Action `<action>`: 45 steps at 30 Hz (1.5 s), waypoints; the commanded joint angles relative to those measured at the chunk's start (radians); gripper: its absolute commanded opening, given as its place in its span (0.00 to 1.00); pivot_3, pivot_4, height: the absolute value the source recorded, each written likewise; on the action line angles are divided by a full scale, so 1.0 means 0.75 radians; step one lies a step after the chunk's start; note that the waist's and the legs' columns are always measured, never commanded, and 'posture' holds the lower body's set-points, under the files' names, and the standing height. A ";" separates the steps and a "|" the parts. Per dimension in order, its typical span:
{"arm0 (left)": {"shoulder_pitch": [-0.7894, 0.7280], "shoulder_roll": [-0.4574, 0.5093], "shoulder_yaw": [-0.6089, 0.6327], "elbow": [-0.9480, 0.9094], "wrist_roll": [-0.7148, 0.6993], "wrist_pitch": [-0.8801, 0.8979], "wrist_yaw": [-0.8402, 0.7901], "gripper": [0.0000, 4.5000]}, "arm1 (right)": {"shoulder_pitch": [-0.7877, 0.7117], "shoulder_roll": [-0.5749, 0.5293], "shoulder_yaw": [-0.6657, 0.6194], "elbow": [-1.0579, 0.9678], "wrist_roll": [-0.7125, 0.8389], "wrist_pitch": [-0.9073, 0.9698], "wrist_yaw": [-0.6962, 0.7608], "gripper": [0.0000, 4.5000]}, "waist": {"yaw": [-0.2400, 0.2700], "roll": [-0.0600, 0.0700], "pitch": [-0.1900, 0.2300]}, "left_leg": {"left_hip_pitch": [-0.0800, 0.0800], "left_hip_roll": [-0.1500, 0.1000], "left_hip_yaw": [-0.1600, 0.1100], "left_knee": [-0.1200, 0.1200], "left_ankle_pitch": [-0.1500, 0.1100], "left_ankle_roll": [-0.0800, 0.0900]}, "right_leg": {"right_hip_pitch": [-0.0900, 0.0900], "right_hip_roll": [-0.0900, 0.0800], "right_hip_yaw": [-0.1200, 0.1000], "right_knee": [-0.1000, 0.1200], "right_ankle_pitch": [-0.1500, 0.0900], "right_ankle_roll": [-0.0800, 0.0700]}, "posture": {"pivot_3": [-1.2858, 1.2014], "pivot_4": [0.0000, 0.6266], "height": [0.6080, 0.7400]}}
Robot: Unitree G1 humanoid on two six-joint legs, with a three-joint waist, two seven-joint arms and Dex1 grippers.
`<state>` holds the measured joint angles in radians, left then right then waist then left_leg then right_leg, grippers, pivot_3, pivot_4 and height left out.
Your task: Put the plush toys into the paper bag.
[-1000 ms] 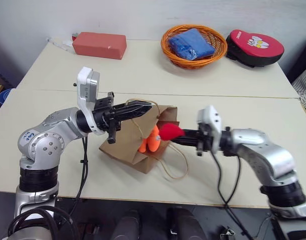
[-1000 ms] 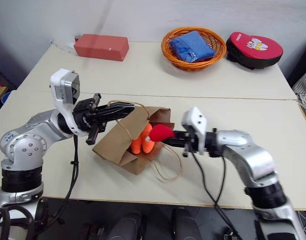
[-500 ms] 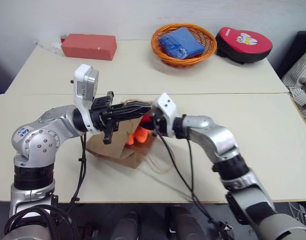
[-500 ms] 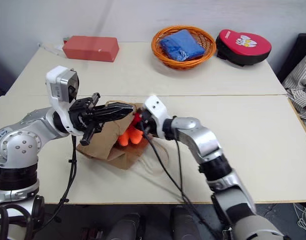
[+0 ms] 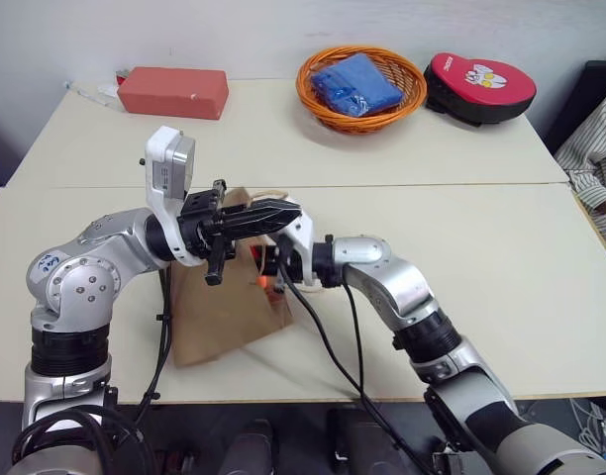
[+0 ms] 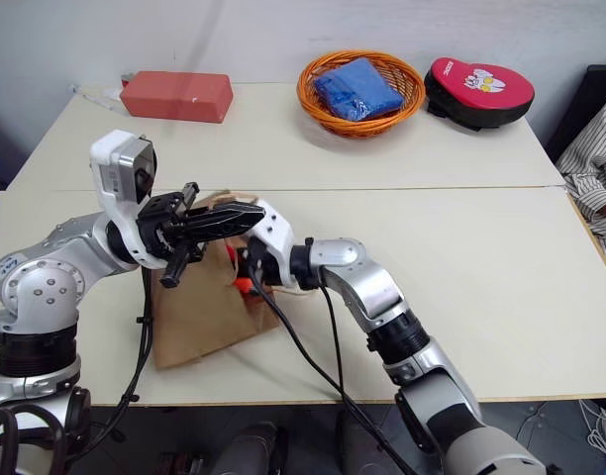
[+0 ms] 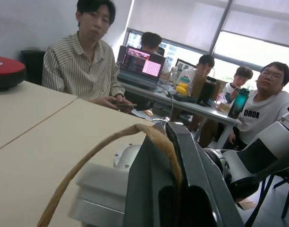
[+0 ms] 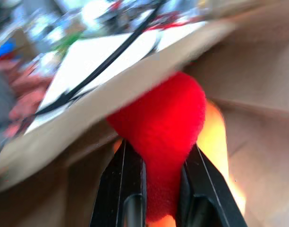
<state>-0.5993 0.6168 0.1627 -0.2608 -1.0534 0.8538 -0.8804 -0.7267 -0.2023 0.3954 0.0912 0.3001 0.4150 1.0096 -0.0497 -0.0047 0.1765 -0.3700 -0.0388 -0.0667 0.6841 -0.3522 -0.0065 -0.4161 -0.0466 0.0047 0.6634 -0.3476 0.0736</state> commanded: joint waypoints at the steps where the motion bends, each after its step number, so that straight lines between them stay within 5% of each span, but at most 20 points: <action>1: 0.012 0.002 0.044 -0.026 -0.007 -0.030 0.001 0.00 | 0.019 -0.041 0.037 0.001 0.003 -0.079 0.156 0.07 | -0.001 0.000 0.000 | 0.000 0.000 0.000 0.000 0.000 0.000 | 0.000 0.000 0.000 0.000 0.000 0.000 | 0.52 0.24 1.00; 23: 0.035 -0.034 0.058 -0.058 -0.015 -0.052 0.053 0.00 | 0.000 0.030 0.111 0.229 -0.179 -0.365 0.311 0.07 | -0.007 0.000 0.000 | 0.001 0.000 -0.002 0.001 0.000 0.000 | -0.001 0.000 0.000 -0.001 0.000 0.000 | 0.52 0.24 1.00; 24: 0.035 -0.035 0.059 -0.059 -0.015 -0.053 0.055 0.00 | -0.003 0.039 0.085 0.227 -0.171 -0.385 0.296 0.23 | -0.007 0.000 0.000 | 0.001 0.000 -0.002 0.001 0.000 0.000 | -0.001 0.000 0.000 -0.001 0.000 0.000 | 0.52 0.24 1.00; 34: 0.052 -0.040 0.066 -0.094 -0.032 -0.053 0.076 0.00 | -0.065 -0.208 -0.038 0.066 -0.063 -0.288 0.498 1.00 | 0.005 0.000 0.000 | 0.001 -0.001 -0.003 0.002 0.000 -0.001 | 0.000 0.000 0.000 -0.002 0.000 0.000 | 0.52 0.24 1.00; 45: 0.082 -0.049 0.052 -0.149 -0.075 -0.038 0.097 0.00 | -0.078 -0.387 -0.270 0.148 0.038 -0.165 0.502 1.00 | 0.027 0.000 0.000 | 0.000 -0.001 -0.003 0.002 0.000 -0.001 | 0.000 0.000 0.001 -0.002 0.000 0.000 | 0.52 0.24 1.00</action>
<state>-0.5383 0.5808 0.1887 -0.3398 -1.0795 0.8299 -0.8086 -0.7795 -0.4754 0.2483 0.2141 0.2912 0.2657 1.3861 -0.0294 -0.0048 0.1765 -0.3697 -0.0393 -0.0689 0.6855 -0.3520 -0.0069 -0.4161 -0.0466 0.0051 0.6616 -0.3476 0.0735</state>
